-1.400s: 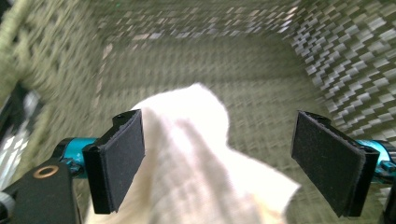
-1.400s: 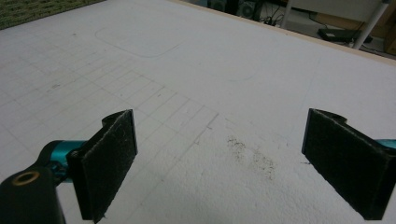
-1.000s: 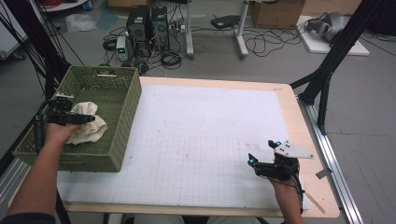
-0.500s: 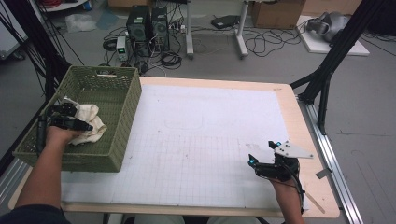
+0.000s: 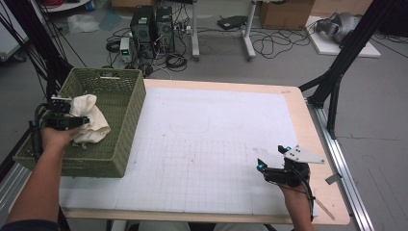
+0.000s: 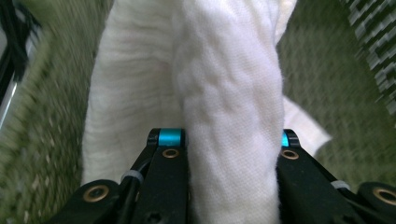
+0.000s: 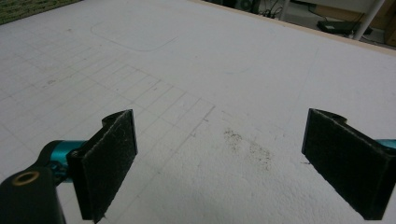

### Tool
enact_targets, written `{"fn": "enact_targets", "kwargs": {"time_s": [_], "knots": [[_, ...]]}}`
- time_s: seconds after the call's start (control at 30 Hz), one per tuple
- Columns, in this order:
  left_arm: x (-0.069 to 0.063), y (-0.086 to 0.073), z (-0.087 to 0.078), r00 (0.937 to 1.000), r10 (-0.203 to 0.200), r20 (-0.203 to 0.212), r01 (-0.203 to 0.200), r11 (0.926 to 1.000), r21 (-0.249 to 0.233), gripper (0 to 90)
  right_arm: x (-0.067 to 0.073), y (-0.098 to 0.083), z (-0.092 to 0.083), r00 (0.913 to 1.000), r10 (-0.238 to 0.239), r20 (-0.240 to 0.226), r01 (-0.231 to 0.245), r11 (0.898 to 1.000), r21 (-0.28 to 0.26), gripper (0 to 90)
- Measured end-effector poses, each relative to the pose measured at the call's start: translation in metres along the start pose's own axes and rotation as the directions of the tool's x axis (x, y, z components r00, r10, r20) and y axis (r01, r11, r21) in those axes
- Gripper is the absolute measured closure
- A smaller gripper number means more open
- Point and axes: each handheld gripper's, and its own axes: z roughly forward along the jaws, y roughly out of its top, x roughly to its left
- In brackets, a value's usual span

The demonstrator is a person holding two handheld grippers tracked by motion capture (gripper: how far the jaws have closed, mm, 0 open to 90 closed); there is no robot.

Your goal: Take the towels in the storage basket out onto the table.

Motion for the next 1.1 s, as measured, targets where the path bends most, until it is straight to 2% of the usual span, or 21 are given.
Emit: {"fn": "enact_targets", "kwargs": {"time_s": [0.07, 0.13, 0.17, 0.2, 0.33, 0.47, 0.5, 0.53, 0.57, 0.6, 0.63, 0.67, 0.7, 0.77, 0.8, 0.83, 0.87, 0.93, 0.97, 1.0, 1.1], "knots": [[-0.001, 0.001, -0.003, 1.0, 0.004, 0.008, -0.003, 0.9995, -0.031, 77.6, 0.0, 0.0, 0.0, 1.0, 0.001, 0.002, -0.001, 1.0, -0.001, 9.6], [-0.002, 0.003, -0.011, 0.9999, 0.002, 0.017, 0.0, 0.9953, -0.097, 77.6, -0.001, 0.0, 0.0, 1.0, 0.003, 0.002, -0.003, 1.0, -0.001, 9.6], [-0.002, 0.005, -0.019, 0.999, -0.011, 0.043, 0.018, 0.986, -0.165, 77.6, -0.001, 0.0, 0.0, 1.0, 0.005, 0.004, -0.005, 1.0, -0.001, 9.6], [-0.002, 0.005, -0.019, 0.999, -0.011, 0.043, 0.018, 0.986, -0.165, 77.6, -0.001, 0.0, 0.0, 1.0, 0.006, 0.003, -0.006, 1.0, -0.001, 9.6], [-0.004, 0.011, -0.035, 0.9978, 0.017, 0.065, 0.0, 0.9667, -0.256, 77.6, 0.0, 0.001, 0.001, 1.0, 0.005, 0.002, -0.005, 1.0, -0.006, 9.6], [-0.007, 0.02, -0.054, 0.9967, 0.029, 0.075, -0.002, 0.9398, -0.342, 77.7, 0.001, 0.002, 0.001, 1.0, -0.002, 0.002, 0.002, 1.0, -0.006, 9.6], [-0.01, 0.025, -0.063, 0.996, 0.037, 0.082, -0.003, 0.9231, -0.385, 77.8, 0.001, 0.002, 0.001, 1.0, -0.002, 0.002, 0.002, 1.0, -0.008, 9.6], [-0.012, 0.028, -0.068, 0.9955, 0.044, 0.083, -0.006, 0.9153, -0.403, 77.8, 0.001, 0.002, 0.0, 1.0, -0.003, 0.001, 0.003, 1.0, -0.008, 9.6], [-0.013, 0.03, -0.073, 0.9953, 0.051, 0.082, -0.012, 0.9084, -0.418, 77.9, 0.001, 0.002, 0.0, 1.0, -0.002, 0.001, 0.002, 1.0, -0.01, 9.6], [-0.013, 0.03, -0.073, 0.9953, 0.051, 0.082, -0.012, 0.9084, -0.418, 77.9, 0.001, 0.003, 0.0, 1.0, 0.001, 0.003, -0.001, 1.0, -0.012, 9.6], [-0.015, 0.033, -0.078, 0.9949, 0.058, 0.082, -0.016, 0.9008, -0.434, 77.9, 0.001, 0.003, 0.0, 1.0, 0.001, 0.003, -0.001, 1.0, -0.012, 9.6], [-0.018, 0.039, -0.087, 0.9935, 0.067, 0.092, -0.016, 0.8851, -0.465, 77.9, 0.001, 0.003, 0.0, 1.0, -0.006, 0.005, 0.006, 1.0, -0.014, 9.7], [-0.018, 0.039, -0.087, 0.9935, 0.067, 0.092, -0.016, 0.8851, -0.465, 77.8, 0.001, 0.003, 0.0, 1.0, -0.006, 0.005, 0.006, 1.0, -0.014, 9.7], [-0.021, 0.043, -0.093, 0.9921, 0.083, 0.094, -0.027, 0.8745, -0.484, 77.8, 0.001, 0.003, -0.001, 1.0, 0.002, 0.003, -0.002, 1.0, -0.012, 9.6], [-0.024, 0.045, -0.097, 0.9913, 0.091, 0.095, -0.033, 0.8671, -0.497, 77.8, 0.001, 0.002, -0.001, 1.0, -0.001, 0.004, 0.001, 1.0, -0.013, 9.6], [-0.028, 0.048, -0.102, 0.9892, 0.106, 0.102, -0.037, 0.851, -0.524, 77.8, 0.001, 0.002, -0.001, 1.0, 0.001, 0.004, -0.001, 1.0, -0.013, 9.6], [-0.028, 0.048, -0.102, 0.9892, 0.106, 0.102, -0.037, 0.851, -0.524, 77.8, 0.001, 0.003, -0.001, 1.0, 0.004, 0.005, -0.004, 1.0, -0.015, 9.6], [-0.033, 0.05, -0.107, 0.9866, 0.117, 0.114, -0.036, 0.8377, -0.545, 77.8, 0.001, 0.003, -0.001, 1.0, 0.002, 0.005, -0.002, 1.0, -0.014, 9.6], [-0.039, 0.052, -0.112, 0.9825, 0.137, 0.126, -0.043, 0.8257, -0.563, 77.8, 0.001, 0.003, -0.001, 1.0, 0.002, 0.005, -0.001, 1.0, -0.014, 9.6], [-0.039, 0.052, -0.112, 0.9825, 0.137, 0.126, -0.043, 0.8257, -0.563, 77.9, 0.001, 0.003, -0.001, 1.0, 0.002, 0.005, -0.001, 1.0, -0.014, 9.6], [-0.05, 0.055, -0.121, 0.9751, 0.17, 0.142, -0.053, 0.8024, -0.594, 77.9, 0.001, 0.003, -0.002, 1.0, -0.002, 0.006, 0.003, 1.0, -0.019, 9.6]]}}
